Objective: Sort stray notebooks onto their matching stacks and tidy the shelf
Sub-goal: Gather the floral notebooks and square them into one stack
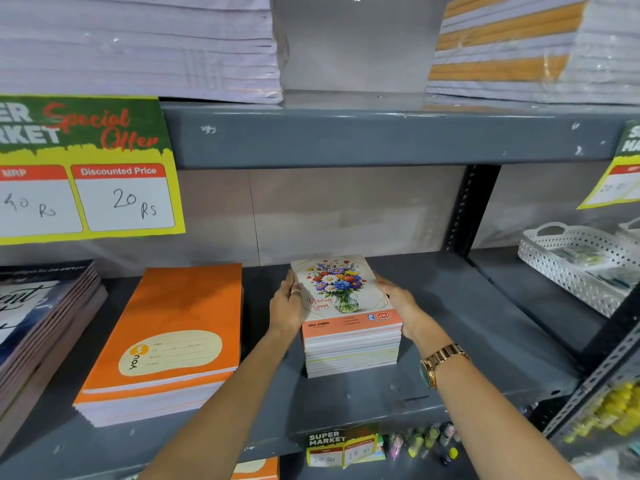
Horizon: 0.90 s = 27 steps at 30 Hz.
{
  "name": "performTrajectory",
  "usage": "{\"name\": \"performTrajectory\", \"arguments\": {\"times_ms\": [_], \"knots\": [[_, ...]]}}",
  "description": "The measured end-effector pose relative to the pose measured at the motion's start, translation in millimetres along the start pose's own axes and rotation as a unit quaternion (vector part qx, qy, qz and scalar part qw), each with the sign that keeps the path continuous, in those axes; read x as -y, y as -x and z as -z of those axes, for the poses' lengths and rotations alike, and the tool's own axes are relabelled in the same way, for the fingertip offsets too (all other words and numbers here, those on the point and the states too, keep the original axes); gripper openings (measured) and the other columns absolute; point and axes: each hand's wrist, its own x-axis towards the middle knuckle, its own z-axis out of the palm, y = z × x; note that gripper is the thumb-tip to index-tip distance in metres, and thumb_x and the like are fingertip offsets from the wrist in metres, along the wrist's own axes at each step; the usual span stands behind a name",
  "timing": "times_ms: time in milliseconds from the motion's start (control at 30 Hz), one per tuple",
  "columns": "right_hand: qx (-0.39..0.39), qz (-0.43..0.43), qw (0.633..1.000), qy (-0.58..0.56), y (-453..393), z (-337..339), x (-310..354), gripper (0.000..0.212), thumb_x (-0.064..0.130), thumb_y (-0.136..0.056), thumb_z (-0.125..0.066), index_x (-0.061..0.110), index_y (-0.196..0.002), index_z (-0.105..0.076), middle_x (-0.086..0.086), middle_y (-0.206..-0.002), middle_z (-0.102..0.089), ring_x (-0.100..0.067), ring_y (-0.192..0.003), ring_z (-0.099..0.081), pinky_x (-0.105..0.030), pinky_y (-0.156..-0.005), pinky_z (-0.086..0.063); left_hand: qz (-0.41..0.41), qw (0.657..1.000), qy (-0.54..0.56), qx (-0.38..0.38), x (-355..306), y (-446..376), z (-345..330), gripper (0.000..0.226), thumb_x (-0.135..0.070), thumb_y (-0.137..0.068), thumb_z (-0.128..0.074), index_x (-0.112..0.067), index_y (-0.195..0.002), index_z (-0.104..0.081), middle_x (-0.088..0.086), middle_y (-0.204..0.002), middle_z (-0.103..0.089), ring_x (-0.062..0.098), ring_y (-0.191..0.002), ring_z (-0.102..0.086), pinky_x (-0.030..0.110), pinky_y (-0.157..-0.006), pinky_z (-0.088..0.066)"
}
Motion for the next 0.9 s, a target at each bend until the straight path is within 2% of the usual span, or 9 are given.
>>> {"name": "performTrajectory", "arguments": {"times_ms": [100,233,300,367,400,467,600,700,900], "knots": [[-0.013,0.035,0.994,0.101,3,0,5,0.038,0.022,-0.098,-0.046,0.014,-0.135,-0.049,-0.021,-0.122,-0.064,-0.017,-0.061,-0.067,-0.023,-0.051,-0.056,-0.024,0.998,-0.057,-0.001,-3,1,2,0.047,-0.013,-0.099,-0.038,-0.020,-0.145,-0.028,0.020,-0.134,-0.050,0.038,-0.108,-0.062,0.049,-0.085,-0.056],[-0.057,0.117,0.938,0.322,11,0,9,0.047,0.032,-0.098,-0.042,0.021,-0.143,-0.036,-0.014,-0.111,-0.068,-0.014,-0.060,-0.059,-0.027,-0.055,-0.048,-0.073,0.988,-0.132,-0.021,-4,8,7,0.051,-0.020,-0.098,-0.042,-0.017,-0.146,-0.026,0.017,-0.142,-0.045,0.029,-0.106,-0.062,0.037,-0.071,-0.056],[-0.089,0.170,0.894,0.406,17,-1,10,0.050,0.035,-0.098,-0.042,0.021,-0.145,-0.033,-0.012,-0.130,-0.059,-0.023,-0.089,-0.067,-0.036,-0.076,-0.055,-0.112,0.978,-0.175,-0.033,-1,14,11,0.051,-0.025,-0.098,-0.042,-0.015,-0.146,-0.026,0.013,-0.149,-0.039,0.027,-0.120,-0.054,0.035,-0.079,-0.055],[-0.119,0.226,0.843,0.473,24,-5,10,0.050,0.033,-0.098,-0.041,0.018,-0.144,-0.032,-0.009,-0.150,-0.039,-0.030,-0.131,-0.045,-0.043,-0.104,-0.041,-0.149,0.960,-0.233,-0.051,2,19,17,0.050,-0.025,-0.099,-0.040,-0.013,-0.145,-0.027,0.011,-0.153,-0.031,0.028,-0.140,-0.032,0.040,-0.105,-0.041],[-0.128,0.256,0.822,0.492,29,-8,9,0.049,0.033,-0.098,-0.040,0.017,-0.144,-0.032,-0.008,-0.153,-0.034,-0.031,-0.138,-0.035,-0.045,-0.110,-0.035,-0.161,0.951,-0.255,-0.061,3,23,21,0.050,-0.024,-0.099,-0.039,-0.011,-0.145,-0.027,0.010,-0.155,-0.028,0.026,-0.144,-0.023,0.039,-0.113,-0.030],[-0.134,0.298,0.793,0.513,38,-17,5,0.048,0.032,-0.099,-0.038,0.016,-0.144,-0.033,-0.008,-0.153,-0.032,-0.032,-0.142,-0.027,-0.047,-0.113,-0.031,-0.173,0.941,-0.281,-0.076,4,29,31,0.049,-0.021,-0.099,-0.038,-0.009,-0.145,-0.027,0.009,-0.156,-0.026,0.023,-0.146,-0.016,0.036,-0.118,-0.019],[-0.078,0.347,0.758,0.546,57,-33,-11,0.046,0.033,-0.098,-0.040,0.020,-0.142,-0.037,-0.002,-0.152,-0.034,-0.027,-0.141,-0.030,-0.046,-0.108,-0.038,-0.187,0.917,-0.336,-0.105,11,46,58,0.047,-0.018,-0.099,-0.037,-0.006,-0.144,-0.028,0.011,-0.155,-0.025,0.025,-0.146,-0.015,0.034,-0.119,-0.015],[-0.058,0.426,0.677,0.597,65,-38,-30,0.043,0.028,-0.097,-0.041,0.013,-0.137,-0.046,-0.004,-0.146,-0.045,-0.020,-0.137,-0.038,-0.037,-0.116,-0.025,-0.217,0.879,-0.415,-0.092,19,61,72,0.048,-0.022,-0.099,-0.036,-0.008,-0.145,-0.028,0.009,-0.156,-0.025,0.024,-0.146,-0.015,0.036,-0.120,-0.015],[-0.070,0.425,0.638,0.639,75,-27,-53,0.046,0.028,-0.097,-0.038,0.014,-0.141,-0.041,-0.005,-0.149,-0.041,-0.022,-0.140,-0.032,-0.037,-0.119,-0.013,-0.277,0.813,-0.513,-0.005,20,82,56,0.052,-0.030,-0.100,-0.030,-0.012,-0.148,-0.017,0.005,-0.158,-0.017,0.020,-0.147,-0.009,0.033,-0.120,-0.008]]}}
